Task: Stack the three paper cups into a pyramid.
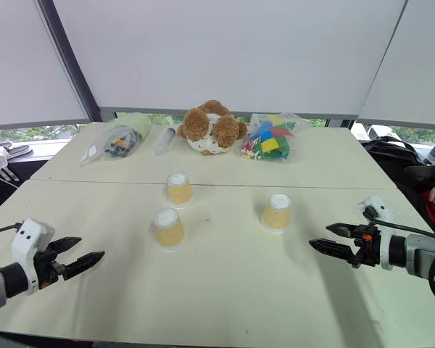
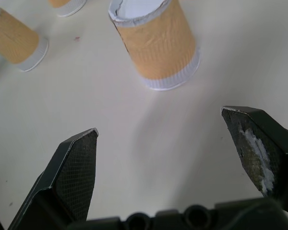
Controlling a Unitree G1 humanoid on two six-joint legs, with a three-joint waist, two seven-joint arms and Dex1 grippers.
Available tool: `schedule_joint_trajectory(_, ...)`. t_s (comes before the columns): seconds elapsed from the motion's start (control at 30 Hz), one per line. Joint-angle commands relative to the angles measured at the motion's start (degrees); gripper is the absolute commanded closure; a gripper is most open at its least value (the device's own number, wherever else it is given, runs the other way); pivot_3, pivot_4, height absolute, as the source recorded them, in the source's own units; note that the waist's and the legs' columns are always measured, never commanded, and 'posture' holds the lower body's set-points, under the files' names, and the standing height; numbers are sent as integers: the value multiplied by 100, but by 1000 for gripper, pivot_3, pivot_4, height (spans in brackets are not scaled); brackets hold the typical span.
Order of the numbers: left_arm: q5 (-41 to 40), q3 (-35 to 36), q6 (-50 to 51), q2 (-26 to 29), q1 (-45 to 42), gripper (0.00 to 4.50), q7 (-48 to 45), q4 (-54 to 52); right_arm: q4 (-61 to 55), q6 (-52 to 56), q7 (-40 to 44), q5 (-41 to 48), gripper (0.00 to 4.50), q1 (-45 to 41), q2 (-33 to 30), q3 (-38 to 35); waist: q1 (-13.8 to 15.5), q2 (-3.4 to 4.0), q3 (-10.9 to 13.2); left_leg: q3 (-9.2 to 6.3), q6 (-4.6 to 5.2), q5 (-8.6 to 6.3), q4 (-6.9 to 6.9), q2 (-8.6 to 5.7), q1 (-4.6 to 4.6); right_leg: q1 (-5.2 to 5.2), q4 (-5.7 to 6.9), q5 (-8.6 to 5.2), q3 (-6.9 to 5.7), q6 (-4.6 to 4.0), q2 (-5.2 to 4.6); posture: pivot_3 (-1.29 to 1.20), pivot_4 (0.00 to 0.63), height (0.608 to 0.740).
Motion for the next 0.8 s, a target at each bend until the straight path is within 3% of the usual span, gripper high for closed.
schedule_joint_trajectory(0.03,1,215,-76,1,-54,0,49,-187,-128,-7,-71,32,35,-256,32,14,-1,0,0,0,0,0,0,0,0,0,0,0,0,0,0,0,150,740)
schedule_joint_trajectory(0.57,-26,394,-125,-90,-362,0,212,-132,-10,-560,-347,-286,35,-668,318,157,1,-3,0,0,0,0,0,-1,-2,-1,0,3,0,4,1,0,150,740)
schedule_joint_trajectory(0.8,88,14,-384,188,-814,0,-250,-146,-669,139,-221,162,35,-498,122,5,14,-4,0,-1,0,0,0,-1,-2,-1,1,2,-1,3,2,0,150,740)
